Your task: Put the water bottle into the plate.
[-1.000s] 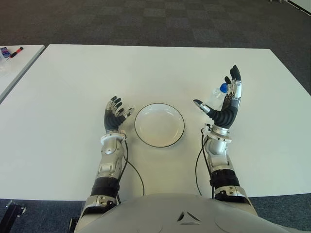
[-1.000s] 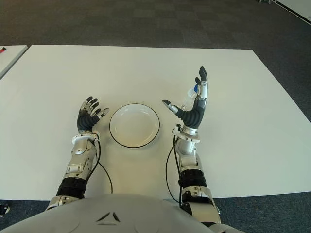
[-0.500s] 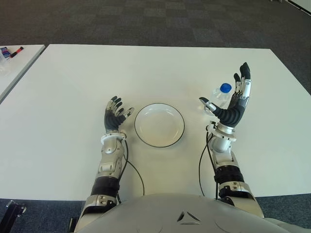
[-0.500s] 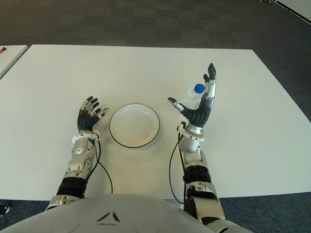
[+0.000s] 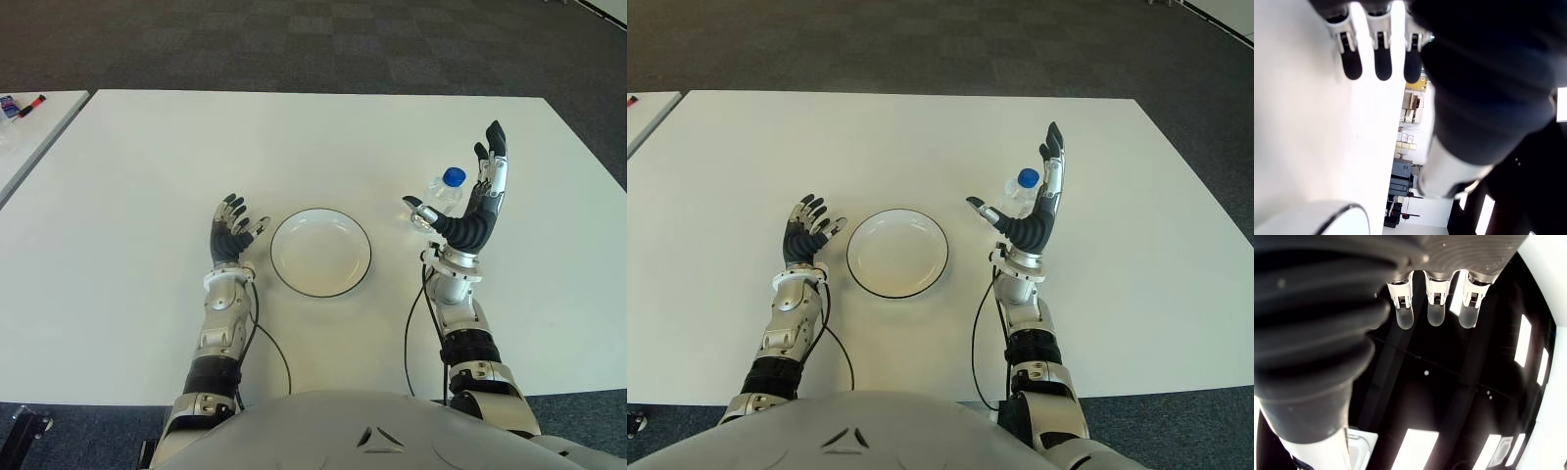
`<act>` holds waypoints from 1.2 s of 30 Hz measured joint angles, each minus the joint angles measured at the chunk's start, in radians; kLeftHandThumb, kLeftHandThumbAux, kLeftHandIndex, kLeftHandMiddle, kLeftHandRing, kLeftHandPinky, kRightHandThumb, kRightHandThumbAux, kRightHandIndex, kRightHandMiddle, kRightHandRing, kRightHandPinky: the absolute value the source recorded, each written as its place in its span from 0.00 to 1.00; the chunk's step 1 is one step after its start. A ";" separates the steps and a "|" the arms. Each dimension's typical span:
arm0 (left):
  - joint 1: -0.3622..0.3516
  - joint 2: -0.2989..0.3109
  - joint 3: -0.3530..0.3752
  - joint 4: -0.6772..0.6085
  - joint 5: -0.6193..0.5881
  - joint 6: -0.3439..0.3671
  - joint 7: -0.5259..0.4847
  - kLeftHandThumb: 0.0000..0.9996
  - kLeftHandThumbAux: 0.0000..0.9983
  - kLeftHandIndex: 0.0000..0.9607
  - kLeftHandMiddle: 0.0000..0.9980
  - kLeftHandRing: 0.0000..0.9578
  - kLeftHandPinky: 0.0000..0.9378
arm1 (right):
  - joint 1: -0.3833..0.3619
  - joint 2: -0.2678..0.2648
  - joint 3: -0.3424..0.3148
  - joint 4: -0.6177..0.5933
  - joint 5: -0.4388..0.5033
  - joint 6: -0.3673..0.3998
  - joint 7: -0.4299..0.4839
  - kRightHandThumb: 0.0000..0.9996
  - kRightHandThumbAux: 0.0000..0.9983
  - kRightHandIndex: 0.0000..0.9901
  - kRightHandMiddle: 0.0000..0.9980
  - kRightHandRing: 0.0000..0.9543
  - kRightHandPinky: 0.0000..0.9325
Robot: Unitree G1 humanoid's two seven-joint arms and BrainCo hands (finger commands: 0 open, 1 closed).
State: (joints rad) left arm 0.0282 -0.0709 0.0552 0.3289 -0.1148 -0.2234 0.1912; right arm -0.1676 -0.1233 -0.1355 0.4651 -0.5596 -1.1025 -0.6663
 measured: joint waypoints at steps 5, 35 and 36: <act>-0.002 0.000 0.001 0.005 0.000 -0.004 0.000 0.06 1.00 0.16 0.18 0.17 0.21 | -0.002 -0.022 -0.001 0.016 -0.029 0.003 -0.030 0.00 0.87 0.00 0.00 0.00 0.02; -0.008 0.000 0.003 0.024 0.000 -0.018 0.000 0.06 1.00 0.17 0.18 0.17 0.21 | -0.098 -0.137 0.062 0.294 -0.149 0.149 -0.320 0.00 0.88 0.03 0.02 0.00 0.07; -0.008 0.000 0.004 0.024 0.000 -0.018 0.000 0.06 1.00 0.17 0.18 0.17 0.21 | -0.099 -0.141 0.065 0.302 -0.148 0.161 -0.327 0.00 0.88 0.03 0.02 0.00 0.07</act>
State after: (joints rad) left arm 0.0206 -0.0709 0.0589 0.3528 -0.1148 -0.2416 0.1912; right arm -0.2663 -0.2638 -0.0705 0.7675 -0.7073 -0.9420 -0.9931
